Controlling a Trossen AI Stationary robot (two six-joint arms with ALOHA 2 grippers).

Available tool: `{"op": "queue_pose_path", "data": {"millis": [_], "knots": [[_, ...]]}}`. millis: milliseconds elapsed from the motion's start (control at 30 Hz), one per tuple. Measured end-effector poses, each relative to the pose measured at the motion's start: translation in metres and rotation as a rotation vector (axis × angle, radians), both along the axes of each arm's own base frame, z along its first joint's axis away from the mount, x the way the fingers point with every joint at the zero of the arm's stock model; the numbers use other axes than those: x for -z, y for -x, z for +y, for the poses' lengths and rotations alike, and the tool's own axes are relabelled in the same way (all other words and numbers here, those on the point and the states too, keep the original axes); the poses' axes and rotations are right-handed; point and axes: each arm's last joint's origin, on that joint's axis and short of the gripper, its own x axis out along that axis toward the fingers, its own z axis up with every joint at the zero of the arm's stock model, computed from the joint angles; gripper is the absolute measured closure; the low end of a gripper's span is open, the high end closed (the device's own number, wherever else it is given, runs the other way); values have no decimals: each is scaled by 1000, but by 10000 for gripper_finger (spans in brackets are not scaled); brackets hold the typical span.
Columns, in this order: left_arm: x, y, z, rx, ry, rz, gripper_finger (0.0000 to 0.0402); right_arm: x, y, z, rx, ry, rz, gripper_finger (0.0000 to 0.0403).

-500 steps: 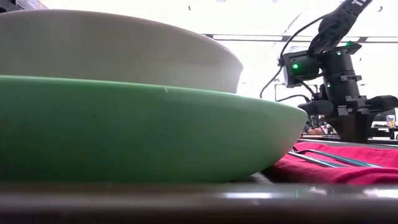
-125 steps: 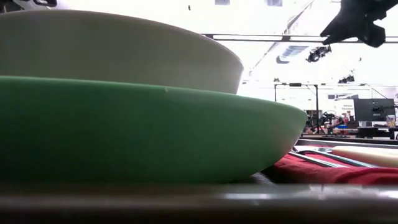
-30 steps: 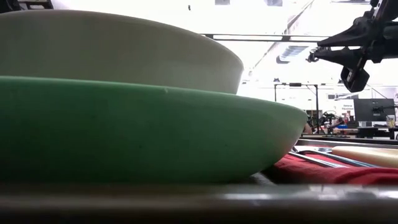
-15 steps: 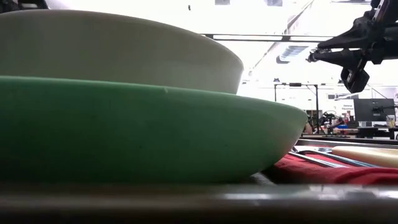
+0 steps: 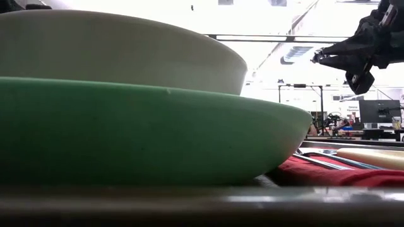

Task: Set up tray
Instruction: Return to Home Position

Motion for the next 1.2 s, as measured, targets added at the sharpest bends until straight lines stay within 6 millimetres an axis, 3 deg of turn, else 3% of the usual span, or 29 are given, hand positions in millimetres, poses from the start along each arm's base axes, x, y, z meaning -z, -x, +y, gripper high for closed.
{"op": "queue_pose_path", "data": {"millis": [467, 733, 1200], "knots": [[-1, -1, 1, -38, 104, 47, 330, 6, -6, 2, -14, 133, 105, 324], [-1, -1, 1, -38, 106, 50, 330, 7, -6, 5, -115, 236, 128, 324], [0, -1, 1, -46, 96, 50, 330, 7, -6, 5, -98, 124, 108, 324]]}}
